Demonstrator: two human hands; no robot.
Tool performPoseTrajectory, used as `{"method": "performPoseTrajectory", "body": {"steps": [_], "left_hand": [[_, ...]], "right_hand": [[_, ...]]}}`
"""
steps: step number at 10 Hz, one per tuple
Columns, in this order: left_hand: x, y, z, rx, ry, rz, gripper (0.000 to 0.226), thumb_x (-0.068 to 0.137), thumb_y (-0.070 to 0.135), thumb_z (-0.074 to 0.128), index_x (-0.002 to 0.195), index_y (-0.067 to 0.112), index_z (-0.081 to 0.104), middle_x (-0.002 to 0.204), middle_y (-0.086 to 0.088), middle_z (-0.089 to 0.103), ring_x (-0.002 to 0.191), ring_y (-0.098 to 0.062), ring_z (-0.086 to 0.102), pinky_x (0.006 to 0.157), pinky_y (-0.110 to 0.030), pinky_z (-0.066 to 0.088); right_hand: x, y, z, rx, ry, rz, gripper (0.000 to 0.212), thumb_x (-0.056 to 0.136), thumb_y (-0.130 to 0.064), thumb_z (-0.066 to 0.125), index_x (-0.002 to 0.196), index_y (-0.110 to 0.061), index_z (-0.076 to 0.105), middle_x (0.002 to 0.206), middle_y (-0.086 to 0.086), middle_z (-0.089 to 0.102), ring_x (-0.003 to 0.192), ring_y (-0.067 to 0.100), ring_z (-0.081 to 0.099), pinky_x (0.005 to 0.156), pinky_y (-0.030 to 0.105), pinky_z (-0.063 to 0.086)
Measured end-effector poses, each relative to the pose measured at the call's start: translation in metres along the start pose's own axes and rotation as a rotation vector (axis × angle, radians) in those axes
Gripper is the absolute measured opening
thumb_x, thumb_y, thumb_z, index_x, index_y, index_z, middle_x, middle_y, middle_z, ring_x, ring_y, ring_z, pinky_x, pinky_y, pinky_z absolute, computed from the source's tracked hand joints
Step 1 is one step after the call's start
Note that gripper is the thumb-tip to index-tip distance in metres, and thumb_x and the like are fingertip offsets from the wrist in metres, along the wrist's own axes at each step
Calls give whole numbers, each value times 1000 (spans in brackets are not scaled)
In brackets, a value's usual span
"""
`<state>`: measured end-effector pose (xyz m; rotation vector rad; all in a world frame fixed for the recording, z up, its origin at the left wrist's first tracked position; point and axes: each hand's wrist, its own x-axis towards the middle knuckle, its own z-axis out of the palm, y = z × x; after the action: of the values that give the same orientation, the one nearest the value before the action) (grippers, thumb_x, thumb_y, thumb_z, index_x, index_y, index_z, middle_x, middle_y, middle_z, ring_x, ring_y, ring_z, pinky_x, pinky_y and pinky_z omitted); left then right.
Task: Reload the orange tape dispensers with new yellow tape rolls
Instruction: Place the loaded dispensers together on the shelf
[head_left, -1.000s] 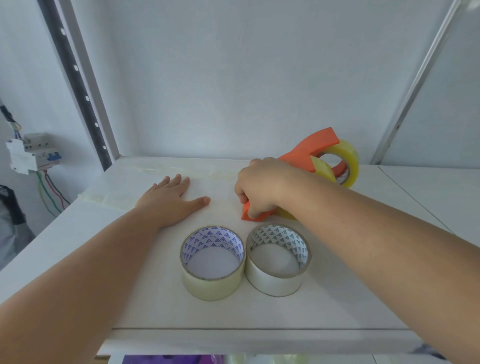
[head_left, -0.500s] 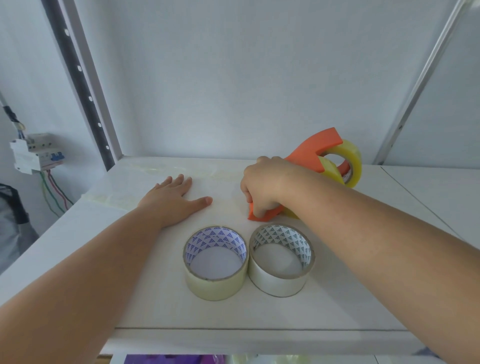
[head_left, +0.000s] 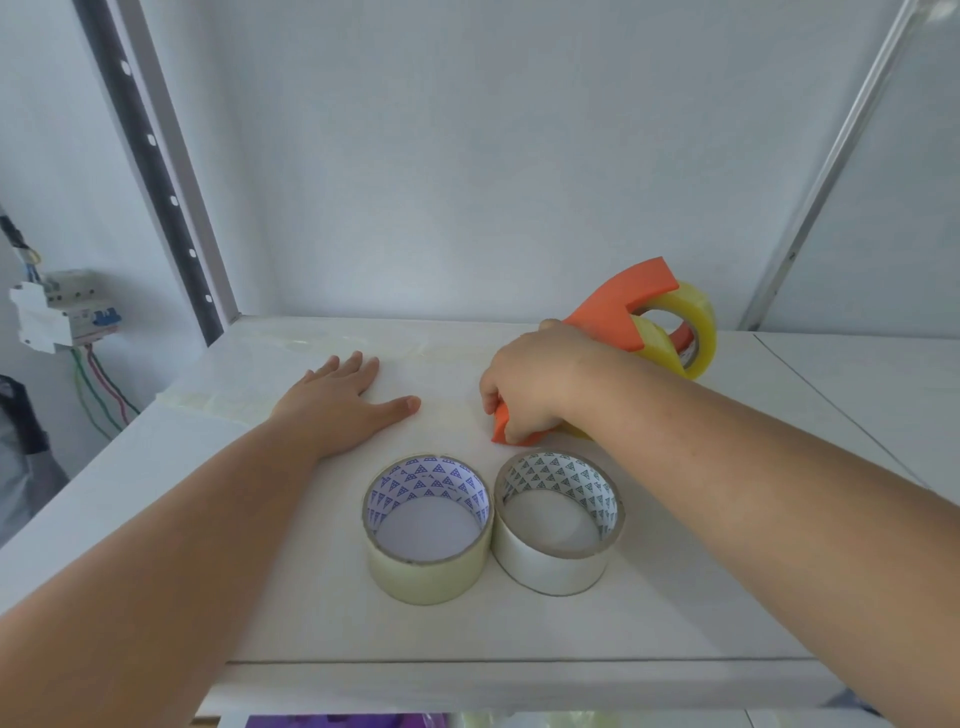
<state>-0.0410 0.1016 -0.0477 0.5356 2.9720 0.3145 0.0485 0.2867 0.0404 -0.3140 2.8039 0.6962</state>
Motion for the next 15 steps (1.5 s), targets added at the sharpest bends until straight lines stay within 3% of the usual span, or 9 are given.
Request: {"method": "performPoseTrajectory", "body": {"steps": [2, 4, 6, 10, 15], "left_hand": [[0, 1, -1, 4, -3, 4, 90, 81, 77, 29, 153, 27, 8, 160, 8, 1, 147, -13, -1, 118, -35, 1], [1, 1, -1, 3, 4, 10, 89, 82, 76, 29, 153, 26, 8, 161, 7, 1, 147, -14, 0, 118, -35, 1], [2, 0, 0, 8, -1, 9, 90, 81, 77, 28, 153, 26, 8, 161, 6, 2, 147, -14, 0, 118, -35, 0], [4, -2, 2, 9, -3, 5, 91, 80, 78, 28, 153, 27, 8, 161, 7, 2, 147, -13, 0, 119, -35, 0], [3, -1, 3, -22, 36, 2, 90, 81, 77, 31, 153, 25, 12, 160, 7, 3, 147, -14, 1, 119, -36, 2]], "right_hand": [[-2, 3, 1, 6, 39, -14, 35, 81, -35, 63, 114, -38, 57, 121, -10, 57, 110, 17, 54, 87, 35, 33], [-2, 10, 6, -34, -32, 27, 35, 76, -33, 67, 111, -32, 63, 117, -7, 60, 109, 20, 55, 89, 36, 38], [-25, 41, 28, 83, -47, 71, 34, 73, -36, 70, 106, -37, 63, 117, -12, 59, 110, 16, 54, 95, 37, 37], [-35, 56, 34, 119, -84, 130, 40, 72, -36, 73, 110, -38, 63, 119, -13, 61, 111, 15, 53, 79, 29, 30], [-32, 54, 42, 150, -7, 158, 36, 69, -37, 72, 105, -36, 65, 110, -14, 64, 104, 15, 56, 81, 31, 33]]}}
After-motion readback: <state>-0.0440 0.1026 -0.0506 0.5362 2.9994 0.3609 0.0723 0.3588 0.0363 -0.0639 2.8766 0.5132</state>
